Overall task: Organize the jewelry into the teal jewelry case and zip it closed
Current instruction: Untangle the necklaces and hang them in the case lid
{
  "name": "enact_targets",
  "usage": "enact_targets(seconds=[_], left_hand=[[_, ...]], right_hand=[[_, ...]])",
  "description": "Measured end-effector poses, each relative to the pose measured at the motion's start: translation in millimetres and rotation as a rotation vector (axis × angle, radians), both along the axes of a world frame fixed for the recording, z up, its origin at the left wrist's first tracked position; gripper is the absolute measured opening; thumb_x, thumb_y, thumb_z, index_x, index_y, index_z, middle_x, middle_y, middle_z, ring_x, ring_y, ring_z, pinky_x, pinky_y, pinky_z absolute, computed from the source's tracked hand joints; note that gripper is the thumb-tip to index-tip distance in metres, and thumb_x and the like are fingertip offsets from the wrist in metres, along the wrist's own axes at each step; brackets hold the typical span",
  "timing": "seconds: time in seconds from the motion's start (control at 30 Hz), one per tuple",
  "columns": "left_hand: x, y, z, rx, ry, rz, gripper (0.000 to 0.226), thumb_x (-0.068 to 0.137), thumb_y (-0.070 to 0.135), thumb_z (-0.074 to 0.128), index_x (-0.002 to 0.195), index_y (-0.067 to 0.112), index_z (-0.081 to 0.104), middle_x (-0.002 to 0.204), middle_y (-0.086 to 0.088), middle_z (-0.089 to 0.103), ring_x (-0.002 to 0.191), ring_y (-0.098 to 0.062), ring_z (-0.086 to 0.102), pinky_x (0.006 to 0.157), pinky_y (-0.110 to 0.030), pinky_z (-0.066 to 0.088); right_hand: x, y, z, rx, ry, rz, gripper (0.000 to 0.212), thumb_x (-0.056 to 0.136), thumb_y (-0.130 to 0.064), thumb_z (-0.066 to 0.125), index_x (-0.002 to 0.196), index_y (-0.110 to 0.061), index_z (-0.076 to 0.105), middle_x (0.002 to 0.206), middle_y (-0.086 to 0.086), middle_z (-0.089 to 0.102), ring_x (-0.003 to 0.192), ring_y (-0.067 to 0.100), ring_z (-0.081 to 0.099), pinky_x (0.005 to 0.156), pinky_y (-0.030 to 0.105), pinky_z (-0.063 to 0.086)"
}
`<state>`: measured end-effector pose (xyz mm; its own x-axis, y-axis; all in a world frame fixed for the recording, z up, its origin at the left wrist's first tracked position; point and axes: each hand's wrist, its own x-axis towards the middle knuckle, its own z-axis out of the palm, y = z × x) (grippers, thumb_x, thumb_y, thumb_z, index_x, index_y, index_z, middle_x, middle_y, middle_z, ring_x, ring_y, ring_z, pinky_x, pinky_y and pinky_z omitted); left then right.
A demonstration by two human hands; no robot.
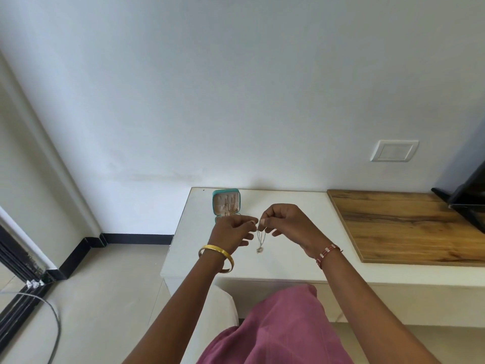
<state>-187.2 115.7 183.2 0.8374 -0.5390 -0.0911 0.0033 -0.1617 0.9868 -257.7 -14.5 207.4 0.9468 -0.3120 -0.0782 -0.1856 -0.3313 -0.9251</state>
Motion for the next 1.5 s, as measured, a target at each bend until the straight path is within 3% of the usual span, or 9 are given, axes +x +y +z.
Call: enact_targets(seconds=[0.17,0.33,0.5,0.6,0.77,0.93,1.23,1.4,1.5], left_hand=[[-6,-4,-1,0.004,-0.042,-0.078,0.014,0.091,0.01,0.05,0.09,0.018,0.061,0.073,0.004,0.064,0.07,-0.007,0.062,0.066,-0.019,0.051],[-6,-1,-2,-0.021,0.026,-0.115,0.022,0.091,0.012,0.05,0.078,0.019,0.066,0.066,0.012,0.069,0.073,-0.008,0.064,0.073,-0.024,0.05],[-2,3,-4,0.031,-0.075,-0.116,0.014,0.085,0.015,0.06,0.076,0.02,0.07,0.057,0.019,0.067,0.075,-0.008,0.064,0.072,-0.023,0.049],[1,2,-6,0.035,-0.096,-0.083,0.011,0.083,0.014,0.063,0.081,0.01,0.073,0.062,0.014,0.067,0.072,-0.007,0.064,0.072,-0.024,0.05],[2,-1,-9,0.045,-0.168,-0.062,0.012,0.082,0.014,0.064,0.085,0.006,0.072,0.056,0.018,0.064,0.058,0.004,0.061,0.06,-0.01,0.048],[1,-2,-6,-0.014,-0.068,-0.057,0.018,0.083,0.011,0.06,0.068,0.017,0.067,0.058,0.014,0.066,0.069,-0.007,0.063,0.069,-0.022,0.049],[12,-4,0,-0.214,0.258,0.001,0.025,0.092,0.013,0.039,0.078,0.007,0.059,0.056,-0.002,0.065,0.066,-0.019,0.062,0.079,-0.036,0.049],[16,-3,1,-0.405,0.477,0.033,0.013,0.092,0.011,0.04,0.089,0.004,0.051,0.042,-0.002,0.057,0.047,-0.012,0.06,0.076,-0.035,0.047],[15,-1,0,-0.567,0.632,0.041,0.016,0.091,0.01,0.041,0.075,0.007,0.046,0.044,-0.005,0.057,0.048,-0.017,0.062,0.076,-0.035,0.047]], right_hand=[[0,4,5,0.066,0.012,-0.001,0.01,0.085,-0.005,0.057,0.076,-0.007,0.062,0.065,0.007,0.063,0.057,0.013,0.055,0.06,0.022,0.047],[1,5,9,-0.072,0.011,-0.018,0.014,0.083,-0.004,0.061,0.071,-0.011,0.061,0.058,0.004,0.058,0.044,-0.001,0.051,0.049,0.011,0.04],[3,5,8,-0.278,-0.007,-0.046,0.009,0.076,-0.005,0.067,0.07,-0.012,0.067,0.06,0.002,0.059,0.056,0.013,0.051,0.056,0.021,0.041],[2,3,9,-0.312,-0.009,-0.057,0.007,0.076,-0.005,0.067,0.072,-0.01,0.07,0.061,0.003,0.062,0.054,0.011,0.051,0.053,0.019,0.041],[2,1,9,-0.289,-0.012,-0.091,0.006,0.076,-0.005,0.068,0.073,-0.008,0.071,0.057,-0.002,0.061,0.052,0.01,0.05,0.054,0.02,0.041],[0,-1,10,-0.24,0.013,-0.018,0.009,0.081,-0.005,0.065,0.073,-0.01,0.067,0.07,0.009,0.064,0.058,0.012,0.052,0.058,0.022,0.042],[3,-1,8,0.03,0.142,0.15,0.022,0.094,-0.009,0.045,0.076,-0.014,0.057,0.078,0.002,0.06,0.077,0.014,0.056,0.074,0.026,0.044],[6,-4,6,0.444,0.013,0.015,0.032,0.089,-0.003,0.033,0.06,-0.009,0.045,0.062,0.003,0.057,0.07,0.02,0.056,0.068,0.029,0.042],[8,-4,1,0.658,-0.083,-0.037,0.036,0.087,-0.003,0.031,0.053,-0.01,0.04,0.061,0.008,0.055,0.066,0.021,0.057,0.069,0.031,0.043]])
